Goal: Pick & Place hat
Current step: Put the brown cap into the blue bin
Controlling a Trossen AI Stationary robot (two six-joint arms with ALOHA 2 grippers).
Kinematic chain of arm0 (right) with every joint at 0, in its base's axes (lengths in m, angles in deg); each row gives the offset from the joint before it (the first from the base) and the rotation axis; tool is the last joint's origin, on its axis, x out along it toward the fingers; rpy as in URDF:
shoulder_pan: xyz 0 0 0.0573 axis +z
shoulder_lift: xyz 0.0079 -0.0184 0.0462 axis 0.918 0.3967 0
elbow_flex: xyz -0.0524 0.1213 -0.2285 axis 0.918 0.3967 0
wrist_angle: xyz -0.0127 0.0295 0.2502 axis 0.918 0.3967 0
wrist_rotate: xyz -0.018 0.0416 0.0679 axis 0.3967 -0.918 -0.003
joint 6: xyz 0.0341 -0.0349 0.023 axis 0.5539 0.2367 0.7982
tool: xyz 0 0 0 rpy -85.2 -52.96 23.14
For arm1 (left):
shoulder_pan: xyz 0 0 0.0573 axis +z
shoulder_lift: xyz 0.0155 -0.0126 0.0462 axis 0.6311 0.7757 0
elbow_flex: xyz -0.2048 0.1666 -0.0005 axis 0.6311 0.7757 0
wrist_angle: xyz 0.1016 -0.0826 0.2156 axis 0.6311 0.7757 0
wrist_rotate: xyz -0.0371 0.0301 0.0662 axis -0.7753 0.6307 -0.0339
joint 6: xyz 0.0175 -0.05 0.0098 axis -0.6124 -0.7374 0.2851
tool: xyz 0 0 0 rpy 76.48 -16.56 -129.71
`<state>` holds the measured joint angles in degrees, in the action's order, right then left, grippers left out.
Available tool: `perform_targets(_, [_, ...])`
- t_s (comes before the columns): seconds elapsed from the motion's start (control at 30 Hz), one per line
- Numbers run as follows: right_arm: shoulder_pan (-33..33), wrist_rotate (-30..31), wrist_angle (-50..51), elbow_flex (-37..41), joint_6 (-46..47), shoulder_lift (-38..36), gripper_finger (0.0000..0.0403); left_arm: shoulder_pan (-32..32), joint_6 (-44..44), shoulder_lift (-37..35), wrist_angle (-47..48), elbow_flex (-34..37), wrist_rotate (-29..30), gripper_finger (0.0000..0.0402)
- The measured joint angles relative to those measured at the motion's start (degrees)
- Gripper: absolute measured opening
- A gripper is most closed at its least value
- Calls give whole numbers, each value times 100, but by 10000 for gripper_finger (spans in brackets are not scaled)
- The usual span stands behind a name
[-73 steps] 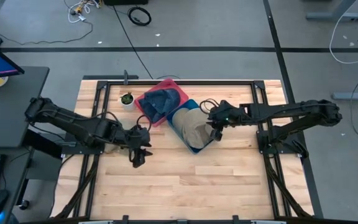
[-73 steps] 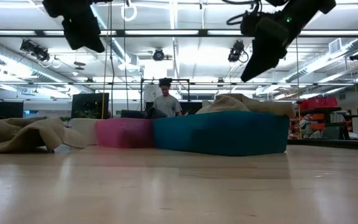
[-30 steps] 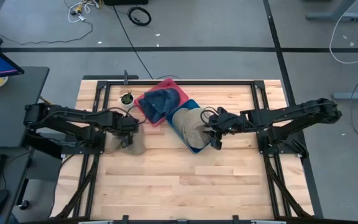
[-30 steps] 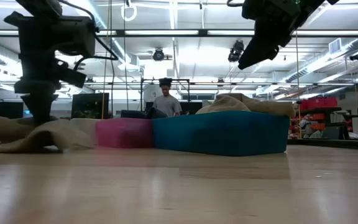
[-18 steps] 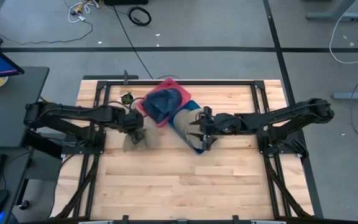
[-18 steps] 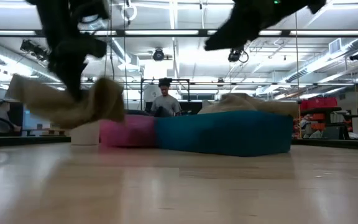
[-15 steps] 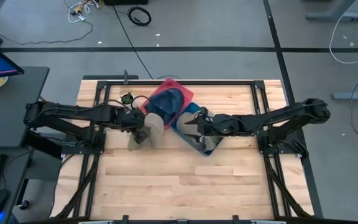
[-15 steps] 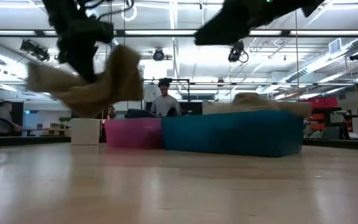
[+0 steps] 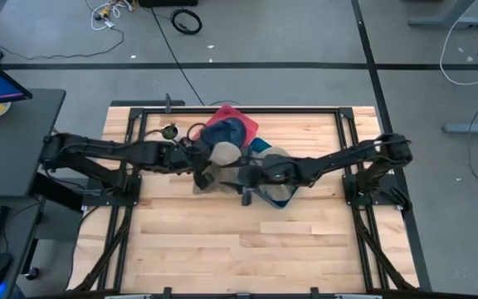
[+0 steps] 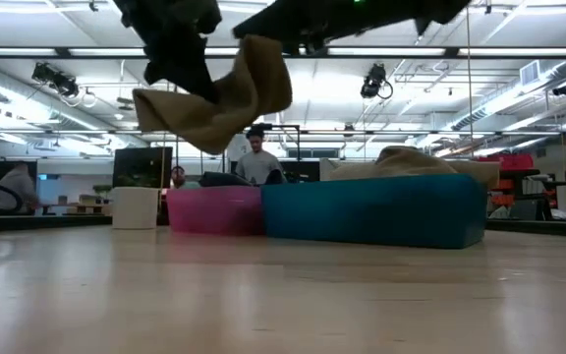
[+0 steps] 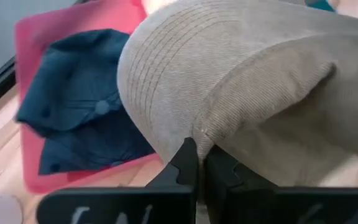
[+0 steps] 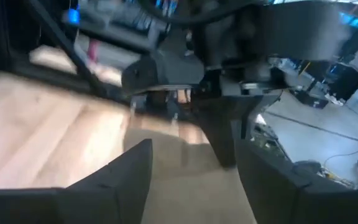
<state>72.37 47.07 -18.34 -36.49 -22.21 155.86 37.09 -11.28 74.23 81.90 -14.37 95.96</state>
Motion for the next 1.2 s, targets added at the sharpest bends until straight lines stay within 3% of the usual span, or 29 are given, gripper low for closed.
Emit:
perform_targets(0.27, [7, 1110, 1865, -1140, -245, 526, 223, -6, 112, 417, -126, 3, 21, 13])
perform_targets(0.67, [-105, 1782, 2923, -1176, 114, 587, 214, -467, 800, 409, -819, 5, 38, 15])
perform_targets(0.83, [-103, 1765, 2932, -1176, 87, 587, 156, -636, 800, 409, -820, 5, 37, 16])
perform_targets(1.03, [-46, 1762, 3078, -1170, 71, 591, 22, -638, 809, 394, -866, -4, 12, 20])
perform_targets(1.2, [131, 1972, 3684, -1167, 173, 525, 32, -558, 861, 385, -794, -8, -25, 49])
